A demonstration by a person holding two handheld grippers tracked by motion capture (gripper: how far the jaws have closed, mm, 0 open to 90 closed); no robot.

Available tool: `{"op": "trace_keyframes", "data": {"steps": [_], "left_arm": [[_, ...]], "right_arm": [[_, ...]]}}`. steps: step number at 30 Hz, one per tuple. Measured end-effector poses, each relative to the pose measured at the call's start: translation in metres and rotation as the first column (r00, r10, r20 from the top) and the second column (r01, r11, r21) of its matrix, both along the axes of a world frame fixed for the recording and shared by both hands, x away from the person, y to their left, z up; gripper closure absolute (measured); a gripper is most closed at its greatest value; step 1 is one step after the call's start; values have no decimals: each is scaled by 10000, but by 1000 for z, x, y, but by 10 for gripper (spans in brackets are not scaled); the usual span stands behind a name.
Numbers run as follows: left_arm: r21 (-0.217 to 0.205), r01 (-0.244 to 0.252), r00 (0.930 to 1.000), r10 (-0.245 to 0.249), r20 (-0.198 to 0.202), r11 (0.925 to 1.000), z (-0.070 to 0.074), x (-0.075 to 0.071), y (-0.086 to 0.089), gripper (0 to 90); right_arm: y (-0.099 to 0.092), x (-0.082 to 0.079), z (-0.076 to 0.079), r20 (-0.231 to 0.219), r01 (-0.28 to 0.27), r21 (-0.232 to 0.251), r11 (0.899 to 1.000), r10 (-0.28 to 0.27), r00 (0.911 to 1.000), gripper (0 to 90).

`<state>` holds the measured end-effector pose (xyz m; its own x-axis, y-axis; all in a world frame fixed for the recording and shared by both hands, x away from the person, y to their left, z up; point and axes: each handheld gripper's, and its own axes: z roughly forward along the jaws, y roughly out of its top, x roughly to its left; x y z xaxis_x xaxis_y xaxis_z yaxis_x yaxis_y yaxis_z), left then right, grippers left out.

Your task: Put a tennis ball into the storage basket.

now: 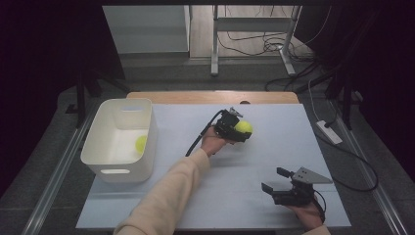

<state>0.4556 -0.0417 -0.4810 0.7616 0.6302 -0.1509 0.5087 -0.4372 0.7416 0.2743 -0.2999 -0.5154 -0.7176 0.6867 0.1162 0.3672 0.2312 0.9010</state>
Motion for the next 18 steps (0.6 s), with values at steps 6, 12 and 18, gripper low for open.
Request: {"op": "trace_keyframes", "data": {"steps": [6, 12, 18], "left_arm": [[-196, -74, 10000, 74, 4, 9998, 5, -2, 6, 276], [-190, -175, 9998, 175, 28, 9997, 8, -5, 12, 275], [-304, -206, 9997, 209, 95, 9993, 12, -8, 18, 275]], "right_arm": [[0, 0, 0, 7, 3, -4, 10000, -3, 10000, 115], [0, 0, 0, 33, 7, 8, 10000, -7, 10000, 116], [0, 0, 1, 55, -2, -26, 10000, 2, 10000, 116]]}}
